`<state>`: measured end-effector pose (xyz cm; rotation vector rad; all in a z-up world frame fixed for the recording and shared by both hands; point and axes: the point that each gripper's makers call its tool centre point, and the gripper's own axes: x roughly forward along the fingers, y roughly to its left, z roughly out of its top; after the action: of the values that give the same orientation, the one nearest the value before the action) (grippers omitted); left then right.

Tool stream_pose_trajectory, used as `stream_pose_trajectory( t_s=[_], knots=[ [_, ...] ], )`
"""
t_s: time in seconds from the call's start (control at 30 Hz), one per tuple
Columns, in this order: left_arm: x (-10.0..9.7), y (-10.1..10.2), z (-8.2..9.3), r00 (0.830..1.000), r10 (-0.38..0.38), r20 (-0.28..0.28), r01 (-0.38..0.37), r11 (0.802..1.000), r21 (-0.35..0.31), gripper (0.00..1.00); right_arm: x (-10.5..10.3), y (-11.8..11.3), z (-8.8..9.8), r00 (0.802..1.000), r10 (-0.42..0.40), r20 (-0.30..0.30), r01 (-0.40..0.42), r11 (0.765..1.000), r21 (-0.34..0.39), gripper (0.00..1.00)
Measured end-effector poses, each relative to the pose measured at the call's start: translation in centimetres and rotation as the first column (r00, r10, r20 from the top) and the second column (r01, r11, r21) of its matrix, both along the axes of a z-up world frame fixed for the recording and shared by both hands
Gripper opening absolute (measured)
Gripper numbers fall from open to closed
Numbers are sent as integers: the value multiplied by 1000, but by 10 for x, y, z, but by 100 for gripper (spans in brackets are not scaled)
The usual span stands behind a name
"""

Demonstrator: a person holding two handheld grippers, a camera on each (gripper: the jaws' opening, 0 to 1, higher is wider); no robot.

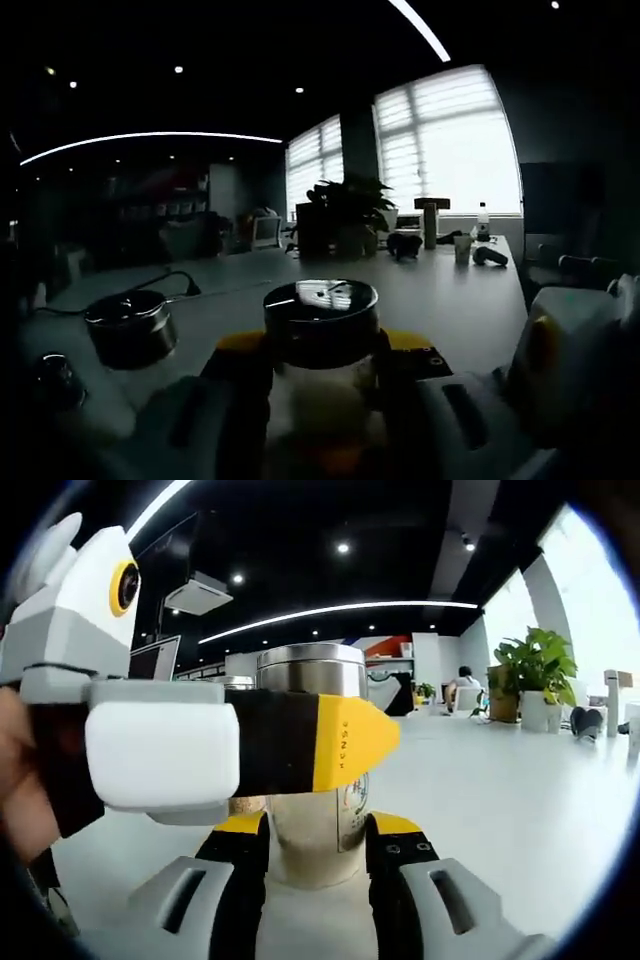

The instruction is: Rotate the seasoning bottle until the label or dispensing opening points toward the visible target arrow and the bottle remains upright within the marked orientation range

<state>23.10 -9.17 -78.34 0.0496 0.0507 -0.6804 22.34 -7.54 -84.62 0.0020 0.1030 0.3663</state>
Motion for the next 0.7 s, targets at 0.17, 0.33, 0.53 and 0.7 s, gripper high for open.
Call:
stream_pose_trajectory(
  t_s=[0.17,0.33,0.53,0.7],
  knots=[
    [0,2,-1,999,45,-27,-46,998,-37,44,0,0,-1,1000,-7,7,7,1000,-25,37],
    [0,1,-1,996,87,-37,-88,995,-47,44,-1,0,-1,1000,-6,8,6,1000,-31,37],
    [0,1,-1,990,133,-47,-135,990,-50,45,-1,0,-1,1000,-5,8,5,1000,-30,36],
    [0,8,-4,978,204,-47,-205,979,-20,46,-1,0,-2,1000,-3,7,3,1000,-29,36]
  ],
)
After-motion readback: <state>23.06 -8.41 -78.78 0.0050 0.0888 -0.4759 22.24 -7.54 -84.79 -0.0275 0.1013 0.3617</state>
